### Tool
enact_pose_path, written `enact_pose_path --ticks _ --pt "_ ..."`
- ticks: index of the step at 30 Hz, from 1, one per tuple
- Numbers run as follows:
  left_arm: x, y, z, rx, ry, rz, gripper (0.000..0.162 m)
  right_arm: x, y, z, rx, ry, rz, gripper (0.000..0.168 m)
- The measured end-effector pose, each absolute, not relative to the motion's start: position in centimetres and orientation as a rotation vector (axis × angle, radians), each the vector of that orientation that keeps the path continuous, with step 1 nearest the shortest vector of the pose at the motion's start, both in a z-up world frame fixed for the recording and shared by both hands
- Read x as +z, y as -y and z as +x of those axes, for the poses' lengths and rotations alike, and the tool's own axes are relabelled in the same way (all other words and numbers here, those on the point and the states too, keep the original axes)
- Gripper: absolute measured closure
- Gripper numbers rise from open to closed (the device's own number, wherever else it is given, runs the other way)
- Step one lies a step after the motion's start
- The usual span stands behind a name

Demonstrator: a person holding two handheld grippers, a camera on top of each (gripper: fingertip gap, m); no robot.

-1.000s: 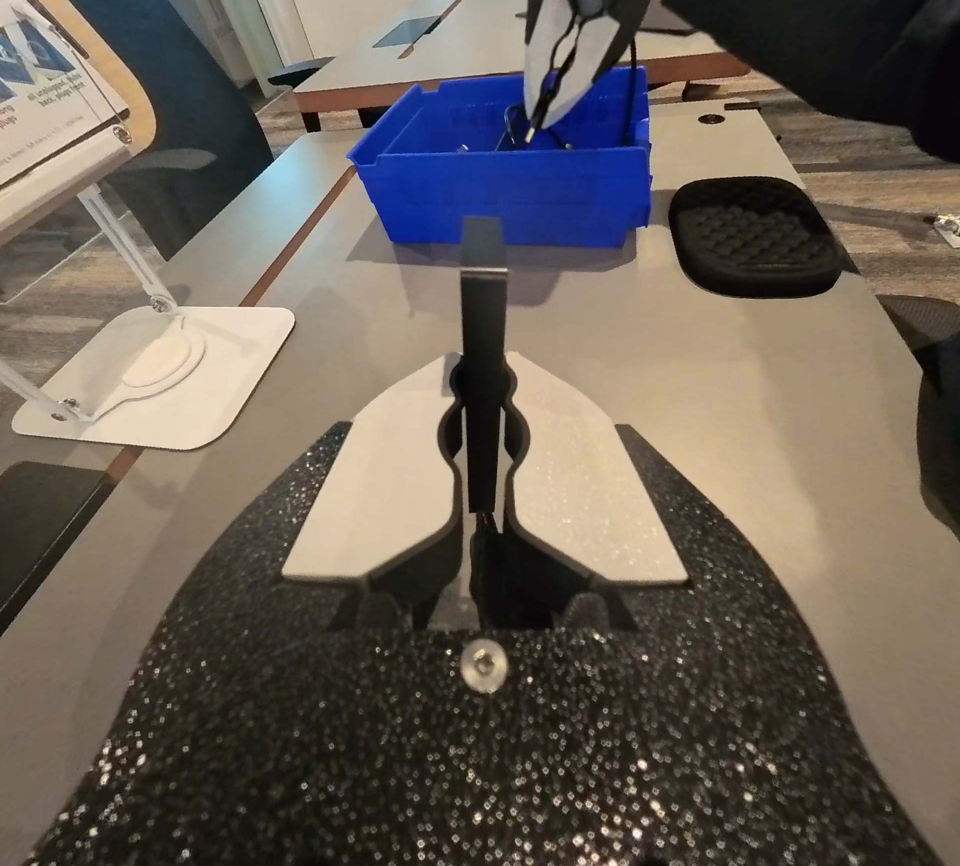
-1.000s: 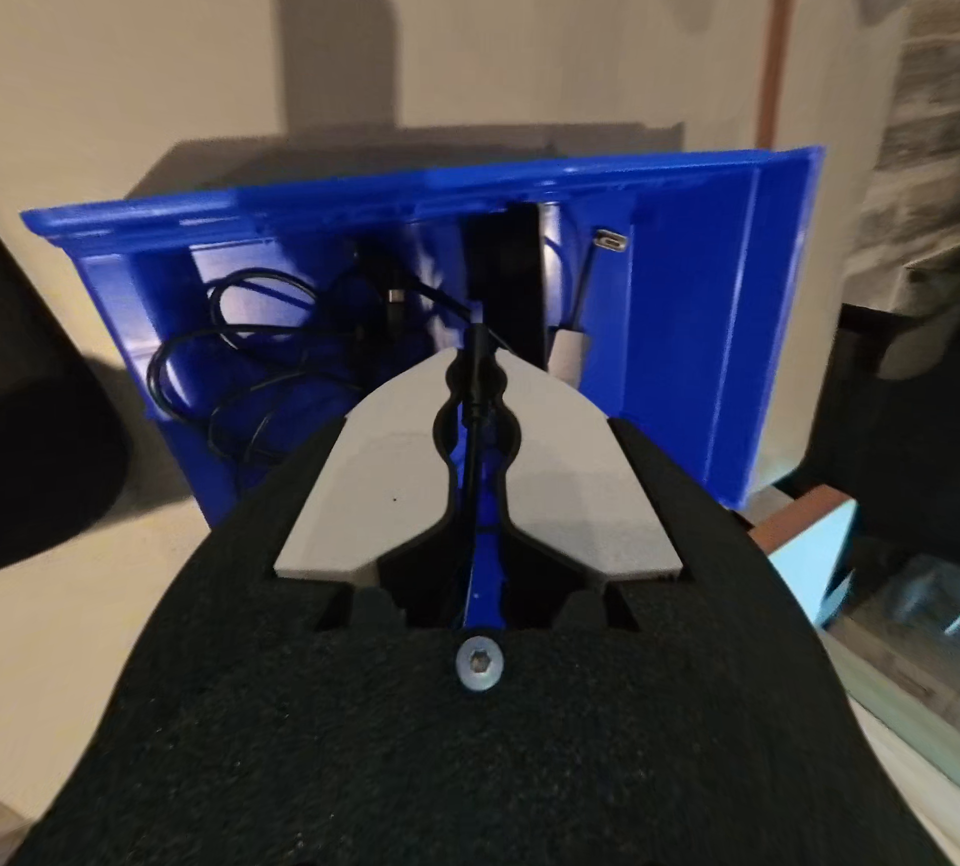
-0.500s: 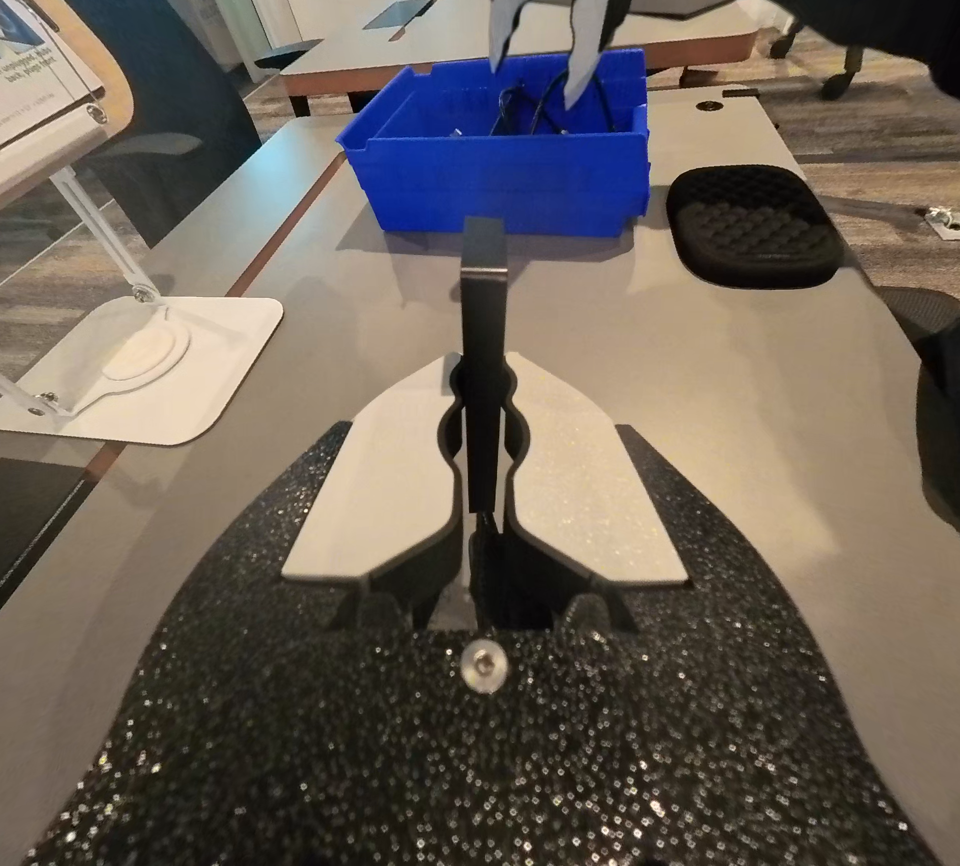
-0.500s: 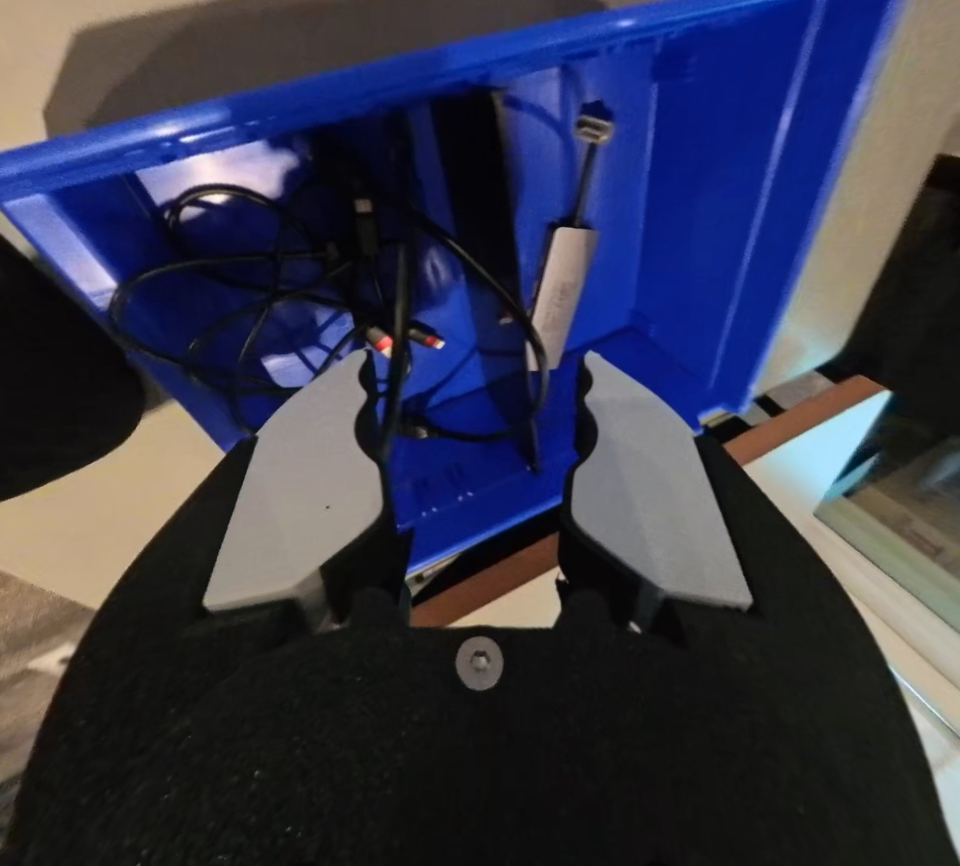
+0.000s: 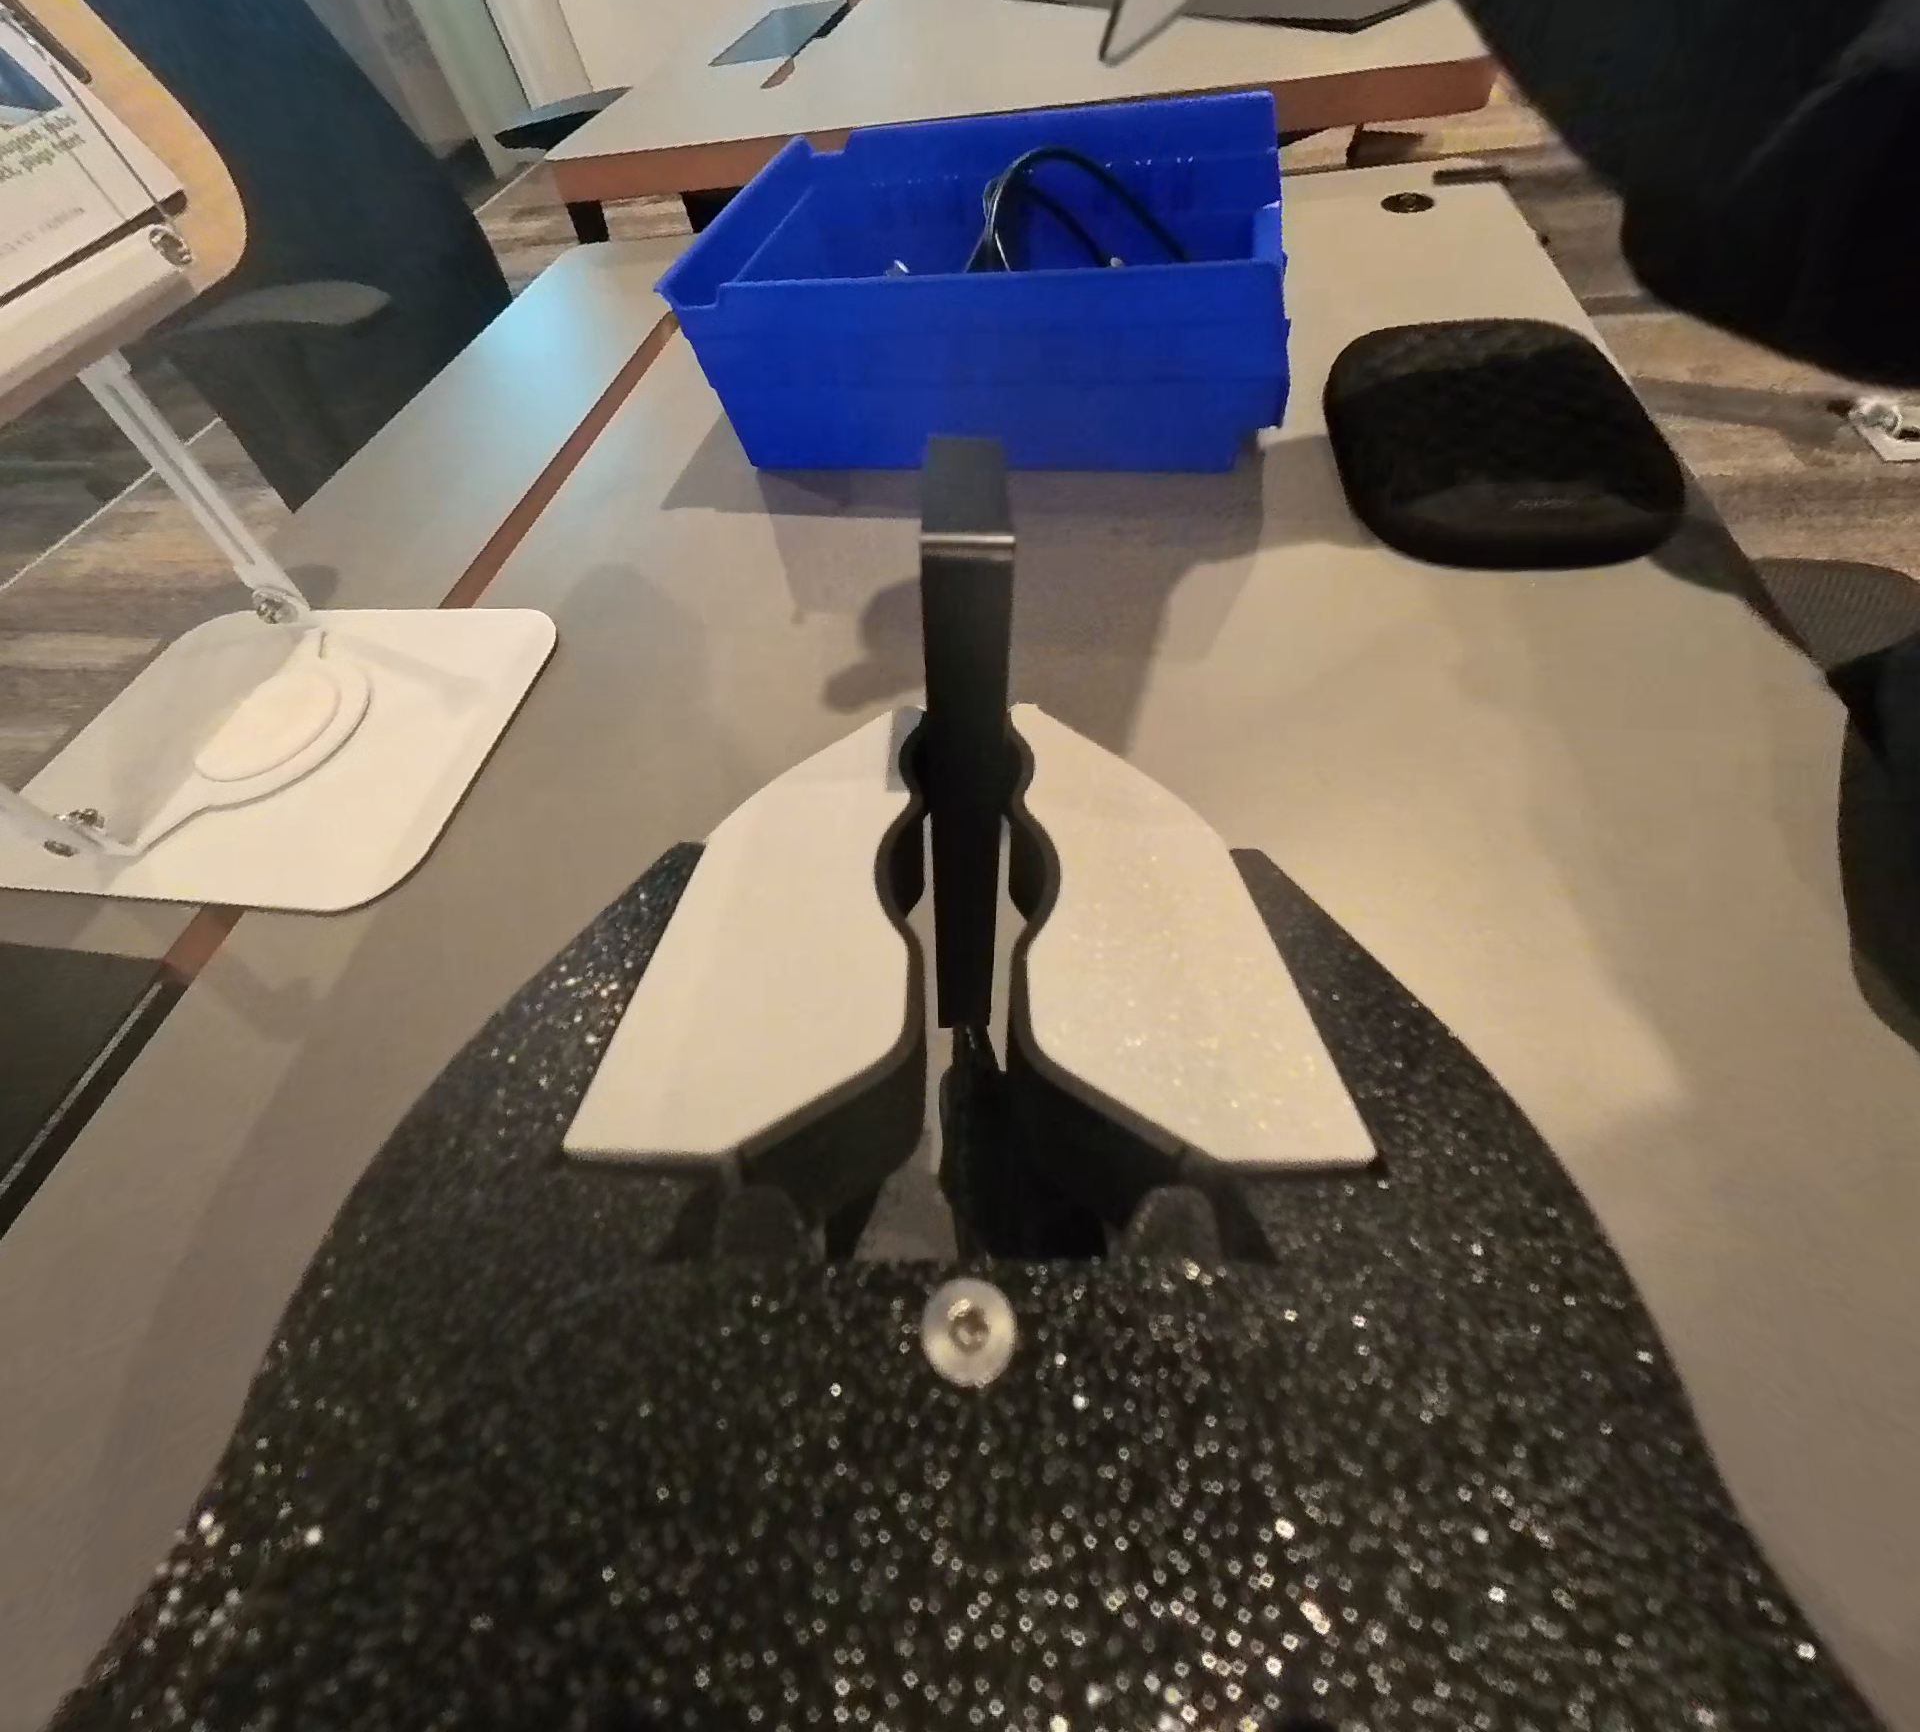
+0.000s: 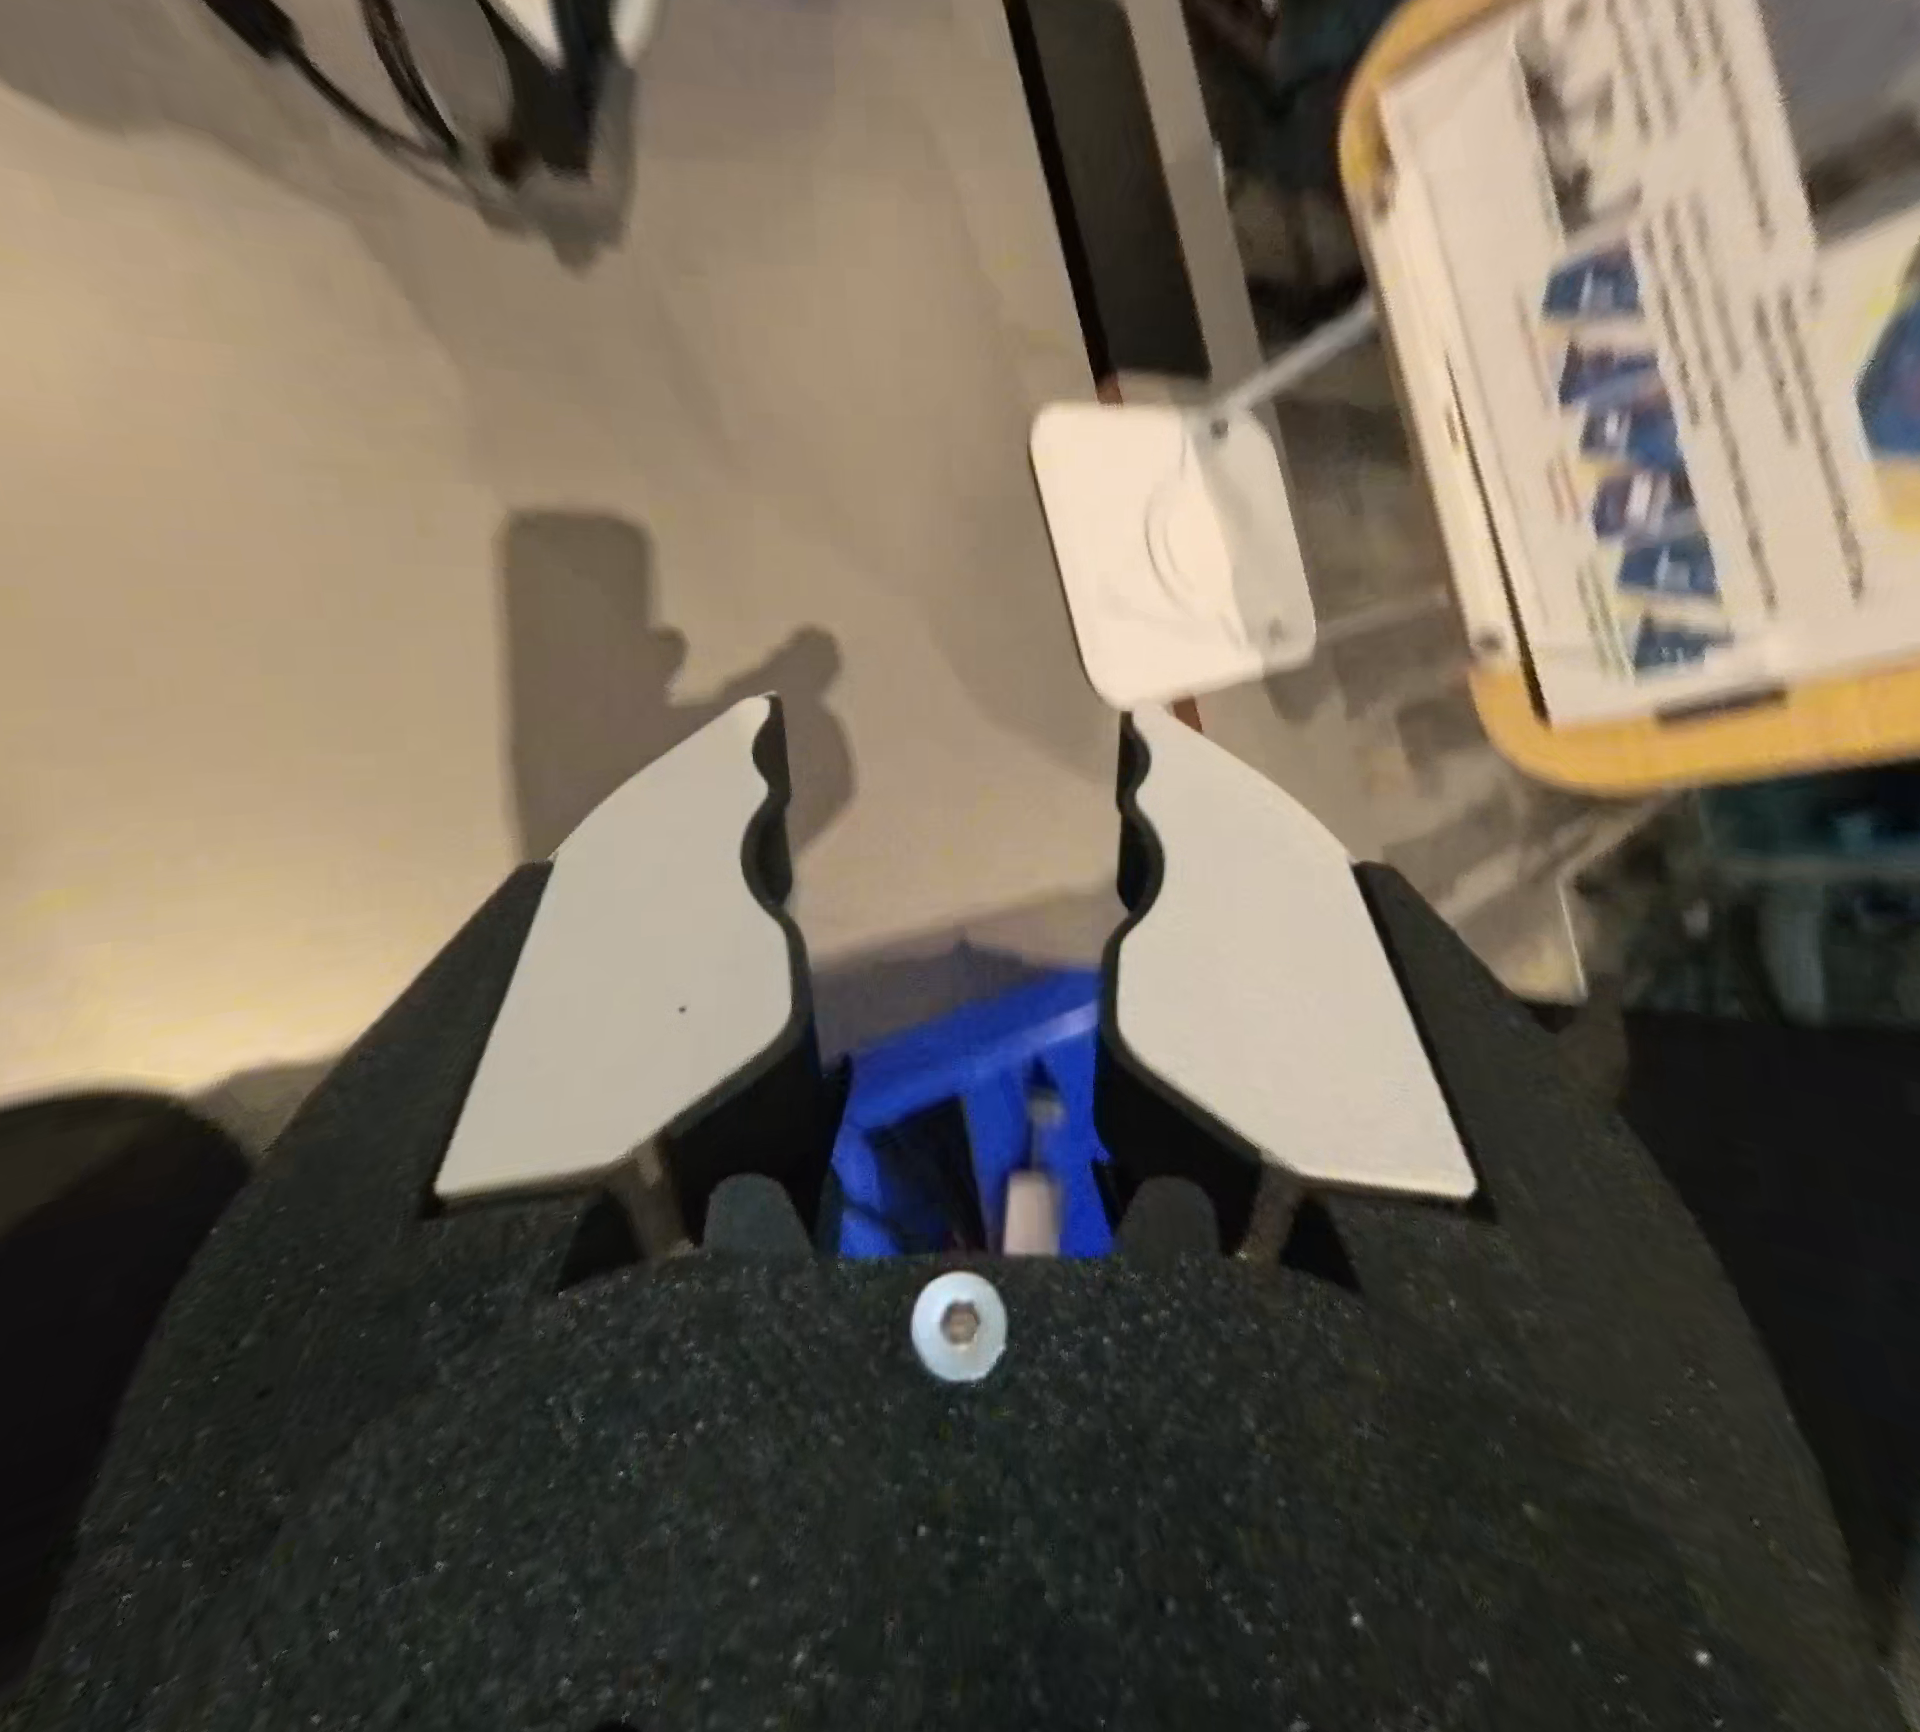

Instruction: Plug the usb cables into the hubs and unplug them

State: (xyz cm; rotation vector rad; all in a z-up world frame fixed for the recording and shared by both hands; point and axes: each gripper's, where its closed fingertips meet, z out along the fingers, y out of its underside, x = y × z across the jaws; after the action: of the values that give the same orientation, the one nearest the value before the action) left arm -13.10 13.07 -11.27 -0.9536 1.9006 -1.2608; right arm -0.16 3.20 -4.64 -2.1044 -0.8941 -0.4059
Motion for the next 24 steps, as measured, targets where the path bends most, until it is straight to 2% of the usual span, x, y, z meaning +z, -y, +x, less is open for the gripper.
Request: enact_pose_path --ticks 1,5,7,9,16,19,21,24 --pt "-11.3 -12.9 -13.1 -1.262 -1.902 -0.948 0.152 -4.7 -4.1 -1.8 -0.361 0.910 -2.056 0.108" --pt "-11.2 -12.2 -13.1 -1.266 -1.914 -0.916 0.152 -4.4 -7.7 -8.2 -0.131 0.939 -1.846 0.114" --pt "-11.2 -11.9 -13.0 -1.261 -1.926 -0.904 0.152 -4.6 -9.3 -10.5 -0.049 0.955 -1.762 0.125" --pt "-11.3 -11.7 -13.0 -1.258 -1.938 -0.894 0.152 -5.9 -10.3 -12.2 0.032 0.998 -1.773 0.127" --pt "-11.7 -10.9 -12.9 -1.275 -1.973 -0.867 0.152 -8.0 -11.5 -14.9 0.208 1.030 -1.727 0.141" --pt "-12.2 -10.6 -13.0 -1.255 -2.007 -0.865 0.152 -8.4 -11.5 -15.3 0.240 1.034 -1.732 0.143" --pt "-12.5 -10.4 -12.9 -1.244 -2.022 -0.859 0.152 -8.6 -11.6 -15.4 0.240 1.043 -1.729 0.155" --pt "-12.5 -10.7 -12.5 -1.215 -1.984 -0.867 0.151 -8.6 -11.6 -15.1 0.244 1.038 -1.736 0.157"
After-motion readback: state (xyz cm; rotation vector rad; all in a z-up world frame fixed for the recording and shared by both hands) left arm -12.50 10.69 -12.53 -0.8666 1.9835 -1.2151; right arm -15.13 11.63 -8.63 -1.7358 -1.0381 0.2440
